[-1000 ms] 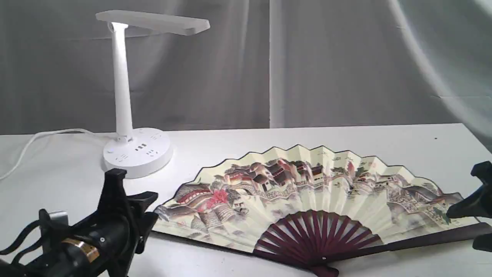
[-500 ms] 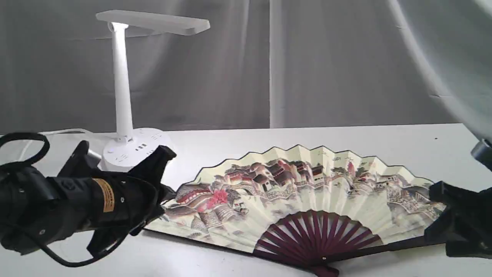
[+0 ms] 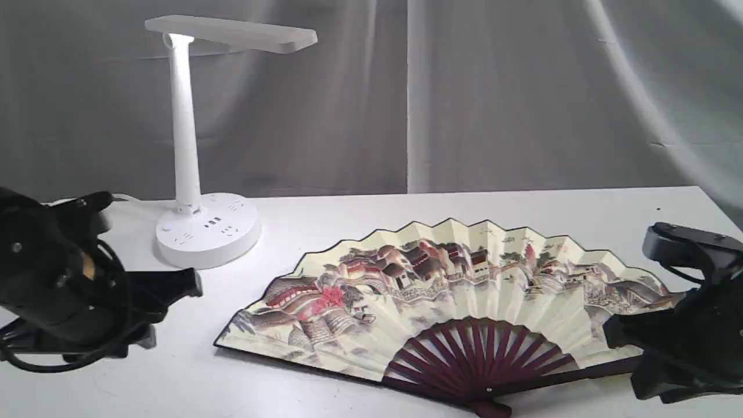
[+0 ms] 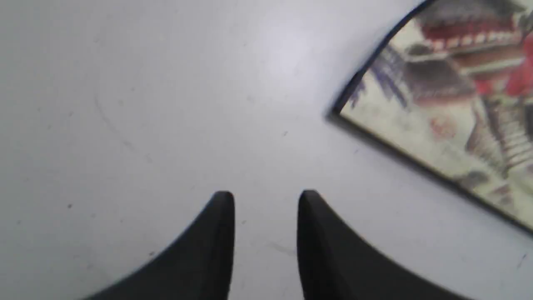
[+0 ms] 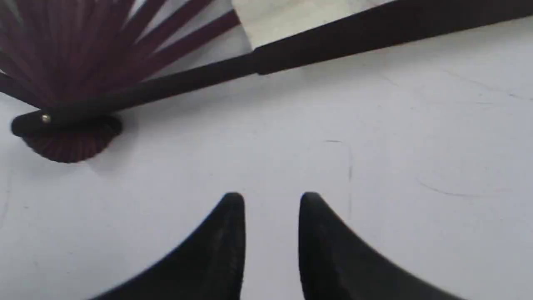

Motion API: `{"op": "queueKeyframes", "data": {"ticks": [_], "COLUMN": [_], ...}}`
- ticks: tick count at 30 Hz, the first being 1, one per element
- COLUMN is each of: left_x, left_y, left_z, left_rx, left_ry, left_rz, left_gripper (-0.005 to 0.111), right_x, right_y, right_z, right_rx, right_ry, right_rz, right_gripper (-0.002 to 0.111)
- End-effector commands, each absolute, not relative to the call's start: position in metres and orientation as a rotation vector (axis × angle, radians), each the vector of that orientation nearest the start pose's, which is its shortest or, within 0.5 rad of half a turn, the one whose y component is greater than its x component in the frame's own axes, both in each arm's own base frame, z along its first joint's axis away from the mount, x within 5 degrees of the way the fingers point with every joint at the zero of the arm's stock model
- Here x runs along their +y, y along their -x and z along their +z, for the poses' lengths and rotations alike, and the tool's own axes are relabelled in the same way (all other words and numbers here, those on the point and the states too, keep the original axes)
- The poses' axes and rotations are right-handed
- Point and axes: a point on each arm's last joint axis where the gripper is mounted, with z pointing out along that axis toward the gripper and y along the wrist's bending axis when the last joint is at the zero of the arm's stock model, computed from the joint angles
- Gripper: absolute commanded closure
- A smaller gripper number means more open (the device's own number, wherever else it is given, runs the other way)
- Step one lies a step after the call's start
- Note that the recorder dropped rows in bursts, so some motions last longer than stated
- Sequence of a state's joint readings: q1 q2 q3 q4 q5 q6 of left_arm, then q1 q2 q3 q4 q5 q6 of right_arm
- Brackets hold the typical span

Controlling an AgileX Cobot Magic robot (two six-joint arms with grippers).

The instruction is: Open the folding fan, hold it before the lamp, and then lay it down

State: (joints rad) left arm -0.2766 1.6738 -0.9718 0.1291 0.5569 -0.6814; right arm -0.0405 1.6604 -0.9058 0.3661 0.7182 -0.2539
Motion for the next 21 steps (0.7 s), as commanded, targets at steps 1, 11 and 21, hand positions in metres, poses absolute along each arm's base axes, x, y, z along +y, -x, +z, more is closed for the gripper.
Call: {"op": "queueKeyframes", "data": {"ticks": [1, 11, 21], "left_x": [-0.066, -0.030, -0.023], "left_y": [-0.306, -0.294, -0.294], "left_z": [0.191, 0.187, 0.187], "left_rx": [2.826, 3.026, 3.028], "left_ry": [0.319, 0.081, -0.016], "left_rz": [-0.215, -0.128, -0.013], "left_gripper": [0.095, 0.107, 0.107], "right_x": [0.004, -0.005, -0.005], "right_y": [-0.297, -0.295, -0.294], "right_z": [0.187, 0.187, 0.187], "right_rx": [2.914, 2.937, 2.948], "right_ry": [-0.063, 0.014, 0.006], "right_rz": [0.211, 0.084, 0.089], "right_gripper": [0.086, 0.086, 0.108]}}
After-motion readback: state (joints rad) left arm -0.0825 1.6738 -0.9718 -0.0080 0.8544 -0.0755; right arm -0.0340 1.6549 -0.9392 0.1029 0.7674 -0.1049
